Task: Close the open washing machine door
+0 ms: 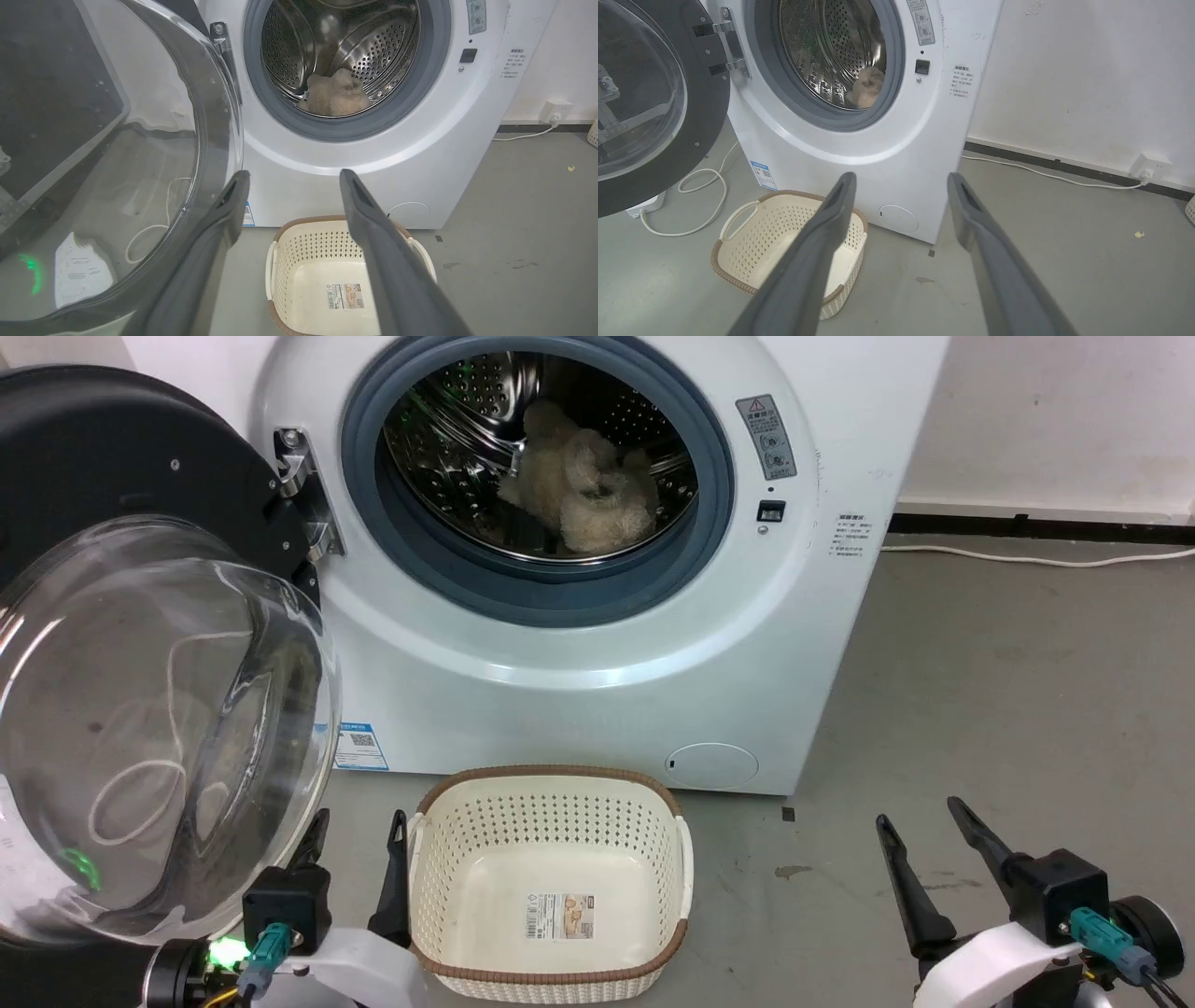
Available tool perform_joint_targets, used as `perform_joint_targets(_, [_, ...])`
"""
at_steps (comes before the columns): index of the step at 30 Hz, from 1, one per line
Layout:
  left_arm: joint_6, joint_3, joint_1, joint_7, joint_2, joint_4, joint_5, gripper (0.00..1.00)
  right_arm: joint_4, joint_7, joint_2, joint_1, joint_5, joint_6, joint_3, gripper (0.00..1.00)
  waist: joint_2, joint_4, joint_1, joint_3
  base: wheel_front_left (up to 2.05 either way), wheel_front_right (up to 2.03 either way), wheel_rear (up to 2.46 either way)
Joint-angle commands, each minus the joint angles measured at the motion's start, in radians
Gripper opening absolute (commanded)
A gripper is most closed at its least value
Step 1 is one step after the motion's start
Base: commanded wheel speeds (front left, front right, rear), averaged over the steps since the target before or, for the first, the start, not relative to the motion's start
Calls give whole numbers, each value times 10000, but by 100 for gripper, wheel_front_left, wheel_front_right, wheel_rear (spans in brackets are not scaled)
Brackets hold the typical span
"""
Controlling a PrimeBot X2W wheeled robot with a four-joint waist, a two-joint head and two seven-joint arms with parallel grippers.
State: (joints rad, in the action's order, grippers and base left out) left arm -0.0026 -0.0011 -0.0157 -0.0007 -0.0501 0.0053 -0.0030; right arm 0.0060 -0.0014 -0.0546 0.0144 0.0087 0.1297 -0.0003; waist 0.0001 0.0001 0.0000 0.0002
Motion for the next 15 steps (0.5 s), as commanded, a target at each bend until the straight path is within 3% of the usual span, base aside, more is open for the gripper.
perform_joint_targets(1, [-26, 15, -5, -92, -2, 24, -45, 100, 23, -88, 2, 27, 72, 0, -34, 100, -1, 9, 0, 0, 0, 0, 0])
perform_joint_targets(15, [-171, 99, -54, -427, -4, 141, -162, 100, 111, -423, 7, 136, 143, 2, -51, 100, -1, 574, 0, -82, 0, 0, 0])
